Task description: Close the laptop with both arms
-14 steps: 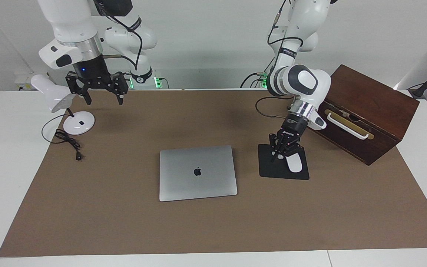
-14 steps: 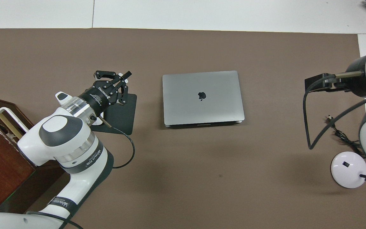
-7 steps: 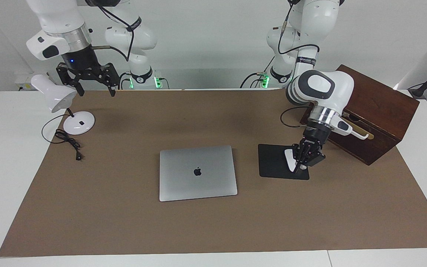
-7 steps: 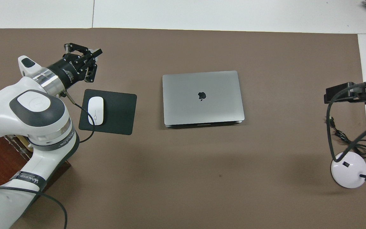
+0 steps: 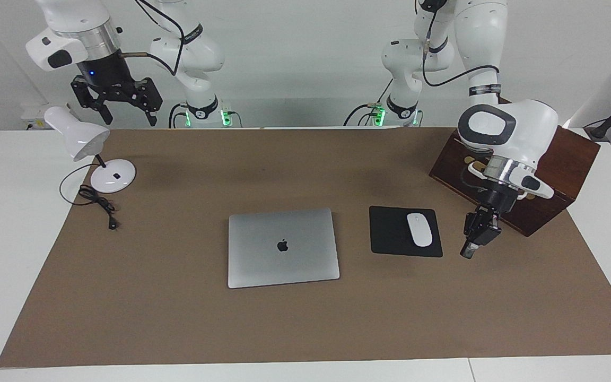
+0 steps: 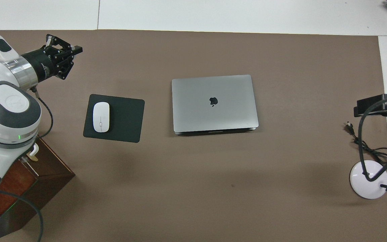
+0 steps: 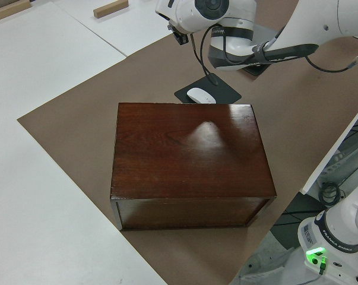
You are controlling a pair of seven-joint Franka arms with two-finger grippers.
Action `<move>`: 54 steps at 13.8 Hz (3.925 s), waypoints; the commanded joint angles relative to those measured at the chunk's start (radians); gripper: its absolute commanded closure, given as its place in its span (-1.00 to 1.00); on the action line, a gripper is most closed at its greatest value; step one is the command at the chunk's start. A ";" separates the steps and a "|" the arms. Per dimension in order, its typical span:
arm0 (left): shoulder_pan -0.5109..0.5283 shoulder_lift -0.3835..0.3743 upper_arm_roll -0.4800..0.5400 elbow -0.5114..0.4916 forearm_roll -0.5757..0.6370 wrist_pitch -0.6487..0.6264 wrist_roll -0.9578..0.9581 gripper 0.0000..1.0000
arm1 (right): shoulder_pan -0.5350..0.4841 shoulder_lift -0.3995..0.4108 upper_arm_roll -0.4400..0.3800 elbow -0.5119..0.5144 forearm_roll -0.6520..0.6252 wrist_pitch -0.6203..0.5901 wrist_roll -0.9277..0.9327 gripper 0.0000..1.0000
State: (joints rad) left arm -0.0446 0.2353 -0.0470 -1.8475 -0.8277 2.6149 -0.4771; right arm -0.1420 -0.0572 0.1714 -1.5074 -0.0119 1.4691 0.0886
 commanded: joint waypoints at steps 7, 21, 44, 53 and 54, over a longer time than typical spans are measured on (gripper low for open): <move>0.062 0.045 0.015 0.191 0.736 -0.466 0.046 1.00 | -0.051 -0.067 0.011 -0.149 0.033 0.056 -0.065 -1.00; 0.069 -0.187 0.021 0.144 0.779 -0.920 0.152 0.21 | -0.067 -0.069 0.011 -0.172 0.036 0.083 -0.072 -1.00; 0.040 -0.335 0.068 0.202 0.796 -1.109 0.310 -1.00 | -0.068 -0.067 0.011 -0.182 0.064 0.114 -0.073 -1.00; -0.021 -0.324 0.108 0.195 0.812 -1.092 0.318 -1.00 | -0.067 -0.067 0.011 -0.180 0.064 0.114 -0.079 -1.00; -0.021 -0.329 0.092 0.191 0.837 -1.090 0.319 -1.00 | -0.067 -0.067 0.011 -0.180 0.064 0.114 -0.079 -1.00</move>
State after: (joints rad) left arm -0.0623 -0.0914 0.0575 -1.6535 -0.0362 1.5201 -0.1719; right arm -0.1865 -0.0969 0.1748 -1.6514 0.0202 1.5556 0.0454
